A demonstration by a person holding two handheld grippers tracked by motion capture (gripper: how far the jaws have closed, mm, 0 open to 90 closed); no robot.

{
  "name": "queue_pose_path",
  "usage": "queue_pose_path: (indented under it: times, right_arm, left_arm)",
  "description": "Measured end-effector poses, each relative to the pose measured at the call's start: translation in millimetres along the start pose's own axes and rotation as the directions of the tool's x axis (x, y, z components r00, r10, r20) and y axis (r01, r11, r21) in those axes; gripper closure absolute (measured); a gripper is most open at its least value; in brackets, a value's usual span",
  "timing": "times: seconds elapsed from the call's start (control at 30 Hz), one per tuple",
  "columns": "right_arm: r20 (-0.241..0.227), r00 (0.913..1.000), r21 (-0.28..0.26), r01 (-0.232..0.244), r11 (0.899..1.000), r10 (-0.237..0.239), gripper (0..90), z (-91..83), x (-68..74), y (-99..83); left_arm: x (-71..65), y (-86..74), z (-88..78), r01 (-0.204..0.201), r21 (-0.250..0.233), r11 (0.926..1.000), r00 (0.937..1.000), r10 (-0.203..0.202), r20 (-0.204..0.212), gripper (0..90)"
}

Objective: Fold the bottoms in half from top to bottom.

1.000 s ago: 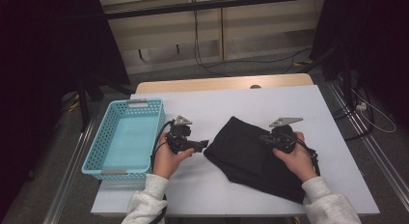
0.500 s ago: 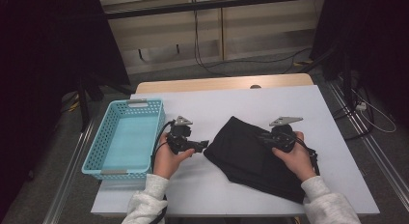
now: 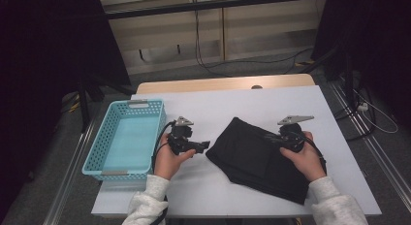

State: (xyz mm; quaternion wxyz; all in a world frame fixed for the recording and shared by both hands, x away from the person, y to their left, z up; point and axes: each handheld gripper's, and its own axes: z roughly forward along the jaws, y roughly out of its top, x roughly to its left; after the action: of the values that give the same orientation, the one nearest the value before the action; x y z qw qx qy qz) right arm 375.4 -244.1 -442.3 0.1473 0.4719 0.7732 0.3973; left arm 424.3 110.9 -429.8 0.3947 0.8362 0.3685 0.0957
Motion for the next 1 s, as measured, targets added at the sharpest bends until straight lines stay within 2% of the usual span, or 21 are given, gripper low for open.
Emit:
queue_pose_path:
  times: [0.27,0.33,0.47,0.67,1.0]
  right_arm:
    - [0.000,0.9998,0.002,-0.022,1.000,0.022,83.1,-10.1,-7.3,-5.5]
    - [0.002,0.9996,0.007,-0.028,1.000,0.028,83.1,-11.9,-9.7,-8.0]
    - [0.008,0.9996,0.009,-0.026,1.000,0.025,83.0,-15.2,-11.3,-9.9]
    - [0.005,0.9998,0.013,-0.020,1.000,0.020,83.0,-18.0,-12.2,-11.7]
    - [-0.003,0.9994,0.013,-0.033,0.999,0.033,83.0,-25.4,-15.8,-15.3]
  left_arm:
    - [-1.7,0.8,1.7,-0.016,0.007,0.9999,0.9999,0.016,0.002,14.9]
    - [-2.5,0.6,2.7,-0.009,0.006,0.9999,0.9999,0.009,0.006,14.8]
    - [-3.7,1.1,4.2,-0.015,0.018,0.9997,0.9998,0.015,0.010,14.8]
    - [-4.6,1.1,5.5,-0.010,0.008,0.9999,0.9998,0.010,0.018,14.8]
    - [-6.1,1.2,6.7,-0.015,0.017,0.9997,0.9996,0.015,0.024,14.8]
